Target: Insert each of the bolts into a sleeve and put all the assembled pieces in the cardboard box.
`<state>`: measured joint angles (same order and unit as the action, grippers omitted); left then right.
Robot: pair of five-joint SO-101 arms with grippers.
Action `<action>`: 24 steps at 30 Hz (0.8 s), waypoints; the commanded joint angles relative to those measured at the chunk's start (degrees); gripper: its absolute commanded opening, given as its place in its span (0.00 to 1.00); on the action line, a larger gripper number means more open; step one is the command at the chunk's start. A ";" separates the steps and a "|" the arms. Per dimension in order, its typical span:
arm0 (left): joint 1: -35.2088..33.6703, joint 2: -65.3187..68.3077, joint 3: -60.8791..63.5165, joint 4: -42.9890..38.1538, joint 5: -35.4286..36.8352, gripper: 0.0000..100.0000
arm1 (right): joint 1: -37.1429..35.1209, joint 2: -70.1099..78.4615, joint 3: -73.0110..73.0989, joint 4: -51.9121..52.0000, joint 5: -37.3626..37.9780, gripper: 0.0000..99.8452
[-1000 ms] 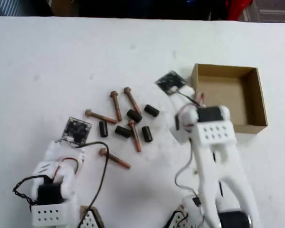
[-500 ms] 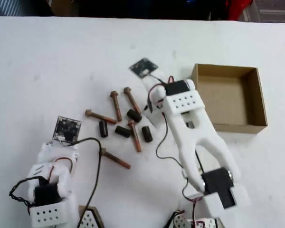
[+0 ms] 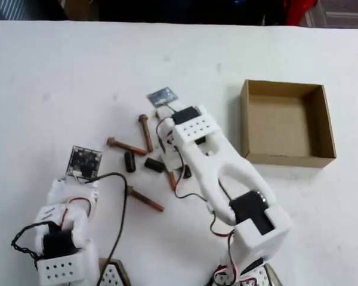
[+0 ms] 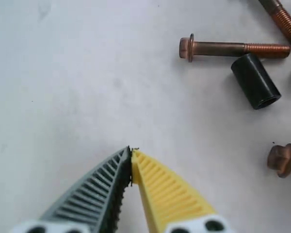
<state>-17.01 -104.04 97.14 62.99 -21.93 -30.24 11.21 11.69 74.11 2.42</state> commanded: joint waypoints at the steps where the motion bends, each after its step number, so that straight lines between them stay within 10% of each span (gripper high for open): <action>1: -0.48 -0.48 -0.09 -0.09 -0.53 0.02 | -0.22 -0.04 -2.11 -1.36 -0.79 0.21; 24: -0.48 -0.48 -0.09 -1.14 -0.53 0.02 | 3.21 8.22 -2.29 -6.29 2.02 0.10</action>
<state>-17.01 -104.04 97.14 62.99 -21.93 -27.43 19.74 10.99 68.57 2.77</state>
